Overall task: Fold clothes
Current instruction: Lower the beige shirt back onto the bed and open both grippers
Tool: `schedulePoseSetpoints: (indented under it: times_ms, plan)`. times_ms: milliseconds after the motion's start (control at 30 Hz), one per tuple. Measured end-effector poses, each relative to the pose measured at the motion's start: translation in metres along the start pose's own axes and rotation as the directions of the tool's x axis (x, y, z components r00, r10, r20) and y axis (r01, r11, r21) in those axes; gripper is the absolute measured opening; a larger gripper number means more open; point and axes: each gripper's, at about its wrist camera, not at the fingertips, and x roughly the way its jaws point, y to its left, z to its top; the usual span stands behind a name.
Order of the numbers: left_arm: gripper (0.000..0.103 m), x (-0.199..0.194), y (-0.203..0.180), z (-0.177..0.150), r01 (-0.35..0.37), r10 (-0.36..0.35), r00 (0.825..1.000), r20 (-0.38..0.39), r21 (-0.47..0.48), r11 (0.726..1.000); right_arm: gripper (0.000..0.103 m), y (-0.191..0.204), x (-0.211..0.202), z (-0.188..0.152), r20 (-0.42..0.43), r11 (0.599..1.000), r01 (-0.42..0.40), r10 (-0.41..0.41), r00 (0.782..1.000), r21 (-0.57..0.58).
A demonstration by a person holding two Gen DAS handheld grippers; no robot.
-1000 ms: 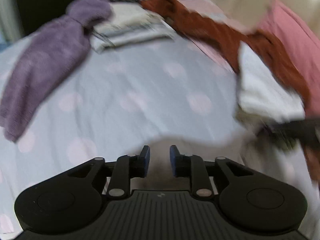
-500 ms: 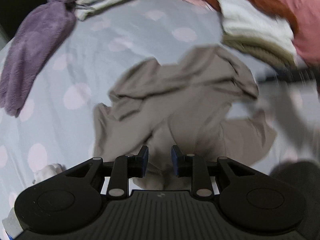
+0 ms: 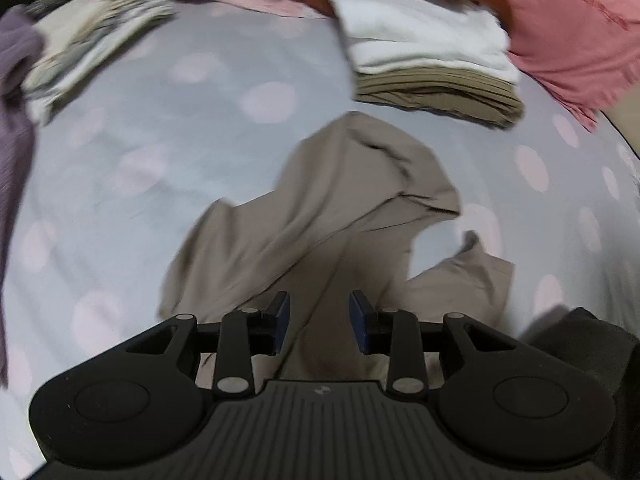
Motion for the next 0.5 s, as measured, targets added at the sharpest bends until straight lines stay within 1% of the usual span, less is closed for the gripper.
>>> schedulePoseSetpoints:
  times_ms: [67, 133, 200, 233, 267, 300, 367, 433, 467, 500]
  plan:
    - [0.03, 0.003, -0.002, 0.004, -0.002, 0.002, 1.0, 0.001, 0.01, 1.0, 0.039, 0.005, 0.005, -0.002, 0.03, 1.0, 0.0, 0.0, 1.0, 0.007]
    - [0.03, 0.004, -0.001, 0.004, -0.007, 0.007, 1.0, 0.007, 0.007, 1.0, 0.039, 0.009, 0.014, -0.004, 0.044, 0.999, 0.04, -0.04, 0.998, 0.017]
    - [0.03, 0.003, 0.003, 0.001, -0.001, 0.001, 1.0, 0.011, -0.006, 1.0, 0.038, 0.009, 0.026, -0.006, 0.026, 0.995, 0.085, -0.087, 0.996, 0.046]
    - [0.03, 0.003, 0.005, -0.001, 0.001, -0.001, 1.0, 0.009, -0.009, 1.0, 0.028, 0.007, 0.03, -0.007, 0.015, 0.994, 0.097, -0.098, 0.995, 0.059]
    - [0.03, 0.002, 0.007, -0.003, 0.002, -0.002, 1.0, 0.008, -0.012, 1.0, 0.015, 0.005, 0.035, -0.008, 0.005, 0.992, 0.107, -0.108, 0.994, 0.07]
    - [0.03, 0.001, 0.01, -0.005, -0.002, 0.002, 1.0, 0.006, -0.014, 1.0, 0.005, 0.004, 0.036, -0.008, 0.003, 0.993, 0.105, -0.105, 0.994, 0.055]
    - [0.03, -0.002, 0.016, -0.009, -0.001, 0.001, 1.0, 0.011, -0.019, 1.0, 0.004, 0.003, 0.025, -0.008, 0.054, 0.995, 0.093, -0.094, 0.994, 0.022]
    - [0.03, -0.006, 0.021, -0.01, 0.009, -0.008, 1.0, 0.023, -0.042, 0.999, 0.004, -0.001, 0.007, -0.002, 0.077, 0.996, 0.088, -0.087, 0.993, -0.019]
    - [0.03, -0.008, 0.024, -0.011, 0.014, -0.012, 0.999, 0.029, -0.053, 0.999, 0.004, -0.004, -0.002, 0.001, 0.086, 0.996, 0.086, -0.082, 0.993, -0.038]
    - [0.03, -0.007, 0.021, -0.01, 0.021, -0.02, 0.999, 0.032, -0.054, 0.998, 0.004, -0.011, -0.013, 0.004, 0.068, 0.996, 0.078, -0.075, 0.995, -0.044]
